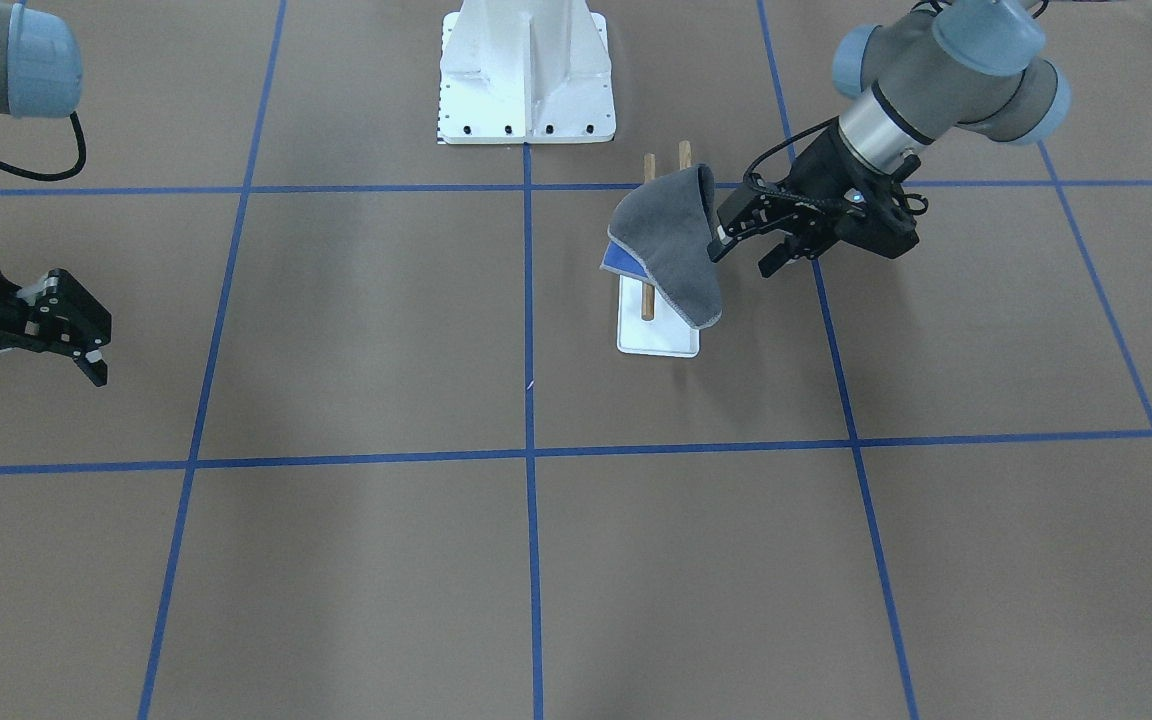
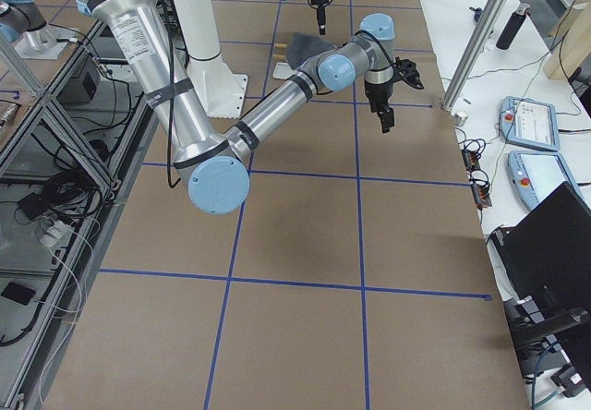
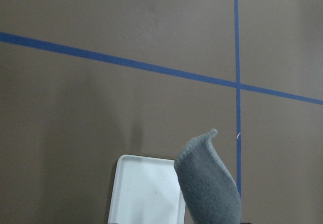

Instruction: Hang towel on rack

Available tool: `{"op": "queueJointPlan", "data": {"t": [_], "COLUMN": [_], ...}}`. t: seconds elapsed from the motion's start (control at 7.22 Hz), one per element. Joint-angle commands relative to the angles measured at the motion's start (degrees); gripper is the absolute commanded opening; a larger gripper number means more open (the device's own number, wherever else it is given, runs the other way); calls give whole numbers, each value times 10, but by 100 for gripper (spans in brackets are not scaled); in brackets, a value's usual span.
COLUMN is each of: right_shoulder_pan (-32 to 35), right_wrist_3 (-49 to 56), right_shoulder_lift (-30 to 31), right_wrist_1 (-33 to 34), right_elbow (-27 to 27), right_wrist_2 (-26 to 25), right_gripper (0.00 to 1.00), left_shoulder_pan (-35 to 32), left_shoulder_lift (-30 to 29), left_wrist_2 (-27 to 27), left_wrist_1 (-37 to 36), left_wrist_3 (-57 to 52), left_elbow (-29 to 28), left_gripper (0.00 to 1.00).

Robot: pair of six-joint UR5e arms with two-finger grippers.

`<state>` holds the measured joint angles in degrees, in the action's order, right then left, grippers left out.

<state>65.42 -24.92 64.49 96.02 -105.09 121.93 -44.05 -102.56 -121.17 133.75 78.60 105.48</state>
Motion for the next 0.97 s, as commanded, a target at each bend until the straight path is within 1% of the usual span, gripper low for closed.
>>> {"op": "queueJointPlan", "data": {"t": [0.0,0.14,0.28,0.42,0.55,0.69,0.83], "right_shoulder_pan": [36,44,48,58,69,100,120], "right_wrist_3": [35,54,69,100,141,192,226], "right_shoulder_lift": [12,32,75,115,153,168,185], "right_wrist_1": [39,39,33,30,30,32,35], "right_elbow": [25,32,34,35,35,39,38], "right_wrist_2": [2,1,-4,-5,-6,4,7], "right_gripper": [100,100,100,100,100,100,100], "left_shoulder_pan": [-59,-100,-136,-163,-204,-255,-306], "left_shoulder_lift": [1,2,13,24,28,27,26], "left_wrist_2": [-40,-77,-91,-87,-86,-85,-85], "left_wrist_1": [-35,-75,-119,-168,-236,-322,-394], "left_wrist_3": [-82,-183,-274,-378,-511,-645,-733], "left_elbow": [-32,-39,-41,-43,-52,-62,-79], "left_gripper": [98,98,98,98,98,98,98]}}
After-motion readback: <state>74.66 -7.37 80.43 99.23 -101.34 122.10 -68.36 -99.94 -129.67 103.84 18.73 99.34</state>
